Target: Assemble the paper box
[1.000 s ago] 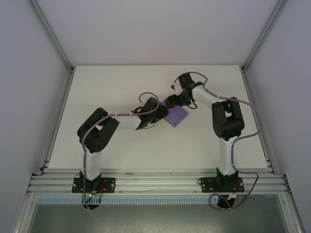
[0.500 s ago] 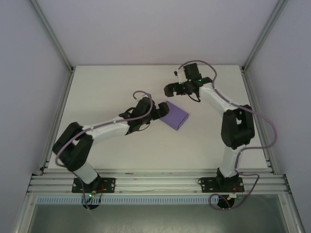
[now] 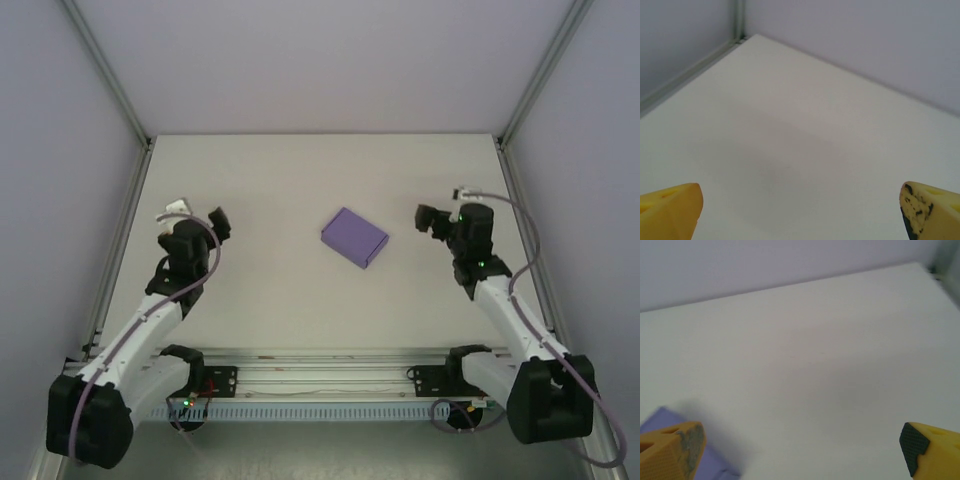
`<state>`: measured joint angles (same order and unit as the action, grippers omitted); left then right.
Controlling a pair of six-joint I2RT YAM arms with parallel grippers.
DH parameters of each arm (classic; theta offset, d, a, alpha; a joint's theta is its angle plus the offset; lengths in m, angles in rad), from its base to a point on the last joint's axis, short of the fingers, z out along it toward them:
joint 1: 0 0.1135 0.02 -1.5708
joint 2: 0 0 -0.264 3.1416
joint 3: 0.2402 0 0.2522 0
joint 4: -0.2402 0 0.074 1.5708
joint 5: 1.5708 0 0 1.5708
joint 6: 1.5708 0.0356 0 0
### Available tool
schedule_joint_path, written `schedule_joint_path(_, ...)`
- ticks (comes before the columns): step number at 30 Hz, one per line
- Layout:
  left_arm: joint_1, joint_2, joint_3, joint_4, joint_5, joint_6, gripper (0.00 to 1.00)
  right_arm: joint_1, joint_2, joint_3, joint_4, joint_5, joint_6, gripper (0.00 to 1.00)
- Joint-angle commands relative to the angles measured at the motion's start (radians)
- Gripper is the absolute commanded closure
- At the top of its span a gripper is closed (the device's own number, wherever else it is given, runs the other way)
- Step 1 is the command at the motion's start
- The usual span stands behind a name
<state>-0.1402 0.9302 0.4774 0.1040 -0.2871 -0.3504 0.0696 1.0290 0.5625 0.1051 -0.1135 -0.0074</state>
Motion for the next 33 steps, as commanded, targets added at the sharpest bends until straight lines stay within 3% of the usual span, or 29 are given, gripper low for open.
schedule_joint_path(1,0.064,0.030,-0.083,0.219,0.023,0.168,0.00,-0.030,0.020,-0.144,0.312,0.128,0.049,0.00)
schedule_joint_path(8,0.123,0.224,-0.259,0.697,0.126,0.277,0.00,-0.045,0.218,-0.253,0.660,0.196,0.014,0.00)
schedule_joint_path(10,0.143,0.304,-0.285,0.838,0.142,0.262,0.00,-0.062,0.290,-0.262,0.735,0.152,0.020,0.00)
schedule_joint_path(13,0.194,0.359,-0.274,0.895,0.222,0.268,0.00,-0.065,0.440,-0.256,0.840,0.025,-0.034,0.00)
schedule_joint_path(14,0.213,0.428,-0.295,1.000,0.218,0.251,0.00,-0.068,0.491,-0.246,0.905,0.016,-0.023,0.00)
schedule_joint_path(15,0.226,0.516,-0.312,1.119,0.217,0.232,0.00,-0.077,0.482,-0.220,0.853,0.061,0.005,0.00)
schedule_joint_path(16,0.229,0.613,-0.306,1.244,0.288,0.268,0.00,-0.083,0.459,-0.164,0.700,0.095,0.025,0.00)
schedule_joint_path(17,0.229,0.648,-0.272,1.225,0.344,0.295,0.00,-0.091,0.468,-0.152,0.674,0.099,0.038,0.00)
schedule_joint_path(18,0.229,0.575,-0.214,0.976,0.357,0.290,0.00,-0.092,0.484,-0.181,0.760,0.103,0.042,0.00)
schedule_joint_path(19,0.229,0.543,-0.160,0.846,0.337,0.279,0.00,-0.093,0.483,-0.178,0.764,0.114,0.044,0.00)
schedule_joint_path(20,0.226,0.601,-0.184,0.995,0.386,0.311,0.00,-0.092,0.468,-0.163,0.706,0.114,0.043,0.00)
schedule_joint_path(21,0.228,0.617,-0.192,1.021,0.397,0.314,0.00,-0.093,0.464,-0.163,0.695,0.118,0.043,0.00)
schedule_joint_path(23,0.222,0.568,-0.153,0.872,0.370,0.306,0.00,-0.093,0.475,-0.176,0.742,0.117,0.041,0.00)
schedule_joint_path(25,0.216,0.603,-0.180,0.979,0.361,0.314,0.00,-0.092,0.467,-0.167,0.707,0.114,0.040,0.00)
schedule_joint_path(27,0.215,0.570,-0.154,0.873,0.359,0.310,0.00,-0.093,0.471,-0.172,0.725,0.113,0.038,0.00)
schedule_joint_path(29,0.215,0.593,-0.171,0.945,0.359,0.314,0.00,-0.092,0.468,-0.168,0.714,0.114,0.040,0.00)
schedule_joint_path(31,0.214,0.573,-0.157,0.882,0.358,0.313,0.00,-0.092,0.468,-0.169,0.718,0.113,0.038,0.00)
schedule_joint_path(33,0.214,0.587,-0.166,0.923,0.357,0.316,0.00,-0.092,0.469,-0.169,0.716,0.114,0.038,0.00)
